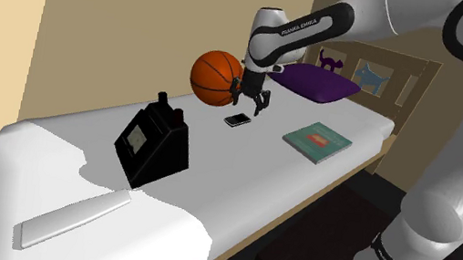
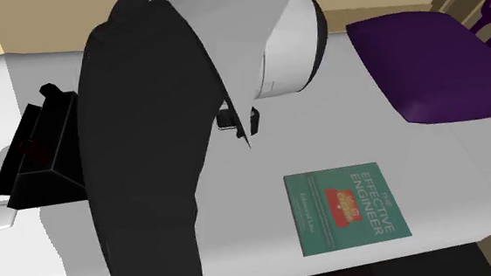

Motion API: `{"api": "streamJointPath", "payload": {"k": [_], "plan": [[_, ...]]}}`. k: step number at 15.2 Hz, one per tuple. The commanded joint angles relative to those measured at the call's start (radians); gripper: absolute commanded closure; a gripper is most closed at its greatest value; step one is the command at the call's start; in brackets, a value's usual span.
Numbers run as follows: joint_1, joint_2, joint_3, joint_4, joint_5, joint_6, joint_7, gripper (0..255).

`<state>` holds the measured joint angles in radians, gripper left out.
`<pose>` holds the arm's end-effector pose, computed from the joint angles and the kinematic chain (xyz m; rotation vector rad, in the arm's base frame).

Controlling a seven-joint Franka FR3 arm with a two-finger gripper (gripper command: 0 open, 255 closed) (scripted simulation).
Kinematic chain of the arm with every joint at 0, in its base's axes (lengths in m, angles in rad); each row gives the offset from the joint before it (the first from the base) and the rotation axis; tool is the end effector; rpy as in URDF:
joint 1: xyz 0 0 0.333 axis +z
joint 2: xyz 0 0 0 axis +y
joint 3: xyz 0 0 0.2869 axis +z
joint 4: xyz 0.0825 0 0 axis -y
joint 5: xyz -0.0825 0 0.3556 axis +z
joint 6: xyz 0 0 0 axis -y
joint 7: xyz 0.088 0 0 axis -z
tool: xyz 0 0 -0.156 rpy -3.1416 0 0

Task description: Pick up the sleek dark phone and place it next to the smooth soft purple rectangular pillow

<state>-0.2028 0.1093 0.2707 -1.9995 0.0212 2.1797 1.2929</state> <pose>0.5584 0.0382 0.3507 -2.4895 1.7756 -0.0437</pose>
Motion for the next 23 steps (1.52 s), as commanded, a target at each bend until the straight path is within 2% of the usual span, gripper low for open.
{"api": "streamJointPath", "payload": {"k": [1,5,13,20,21,23], "plan": [[0.001,0.083,-0.013,0.072,-0.031,0.002,0.086,0],[0.012,0.218,-0.052,0.188,-0.068,0.007,0.223,0],[0.02,0.272,-0.059,0.159,-0.082,0.089,0.232,0],[0.02,0.272,-0.059,0.159,-0.082,0.089,0.232,0],[0.02,0.272,-0.059,0.159,-0.082,0.089,0.232,255],[0.02,0.273,-0.059,0.159,-0.082,0.089,0.232,255]]}}
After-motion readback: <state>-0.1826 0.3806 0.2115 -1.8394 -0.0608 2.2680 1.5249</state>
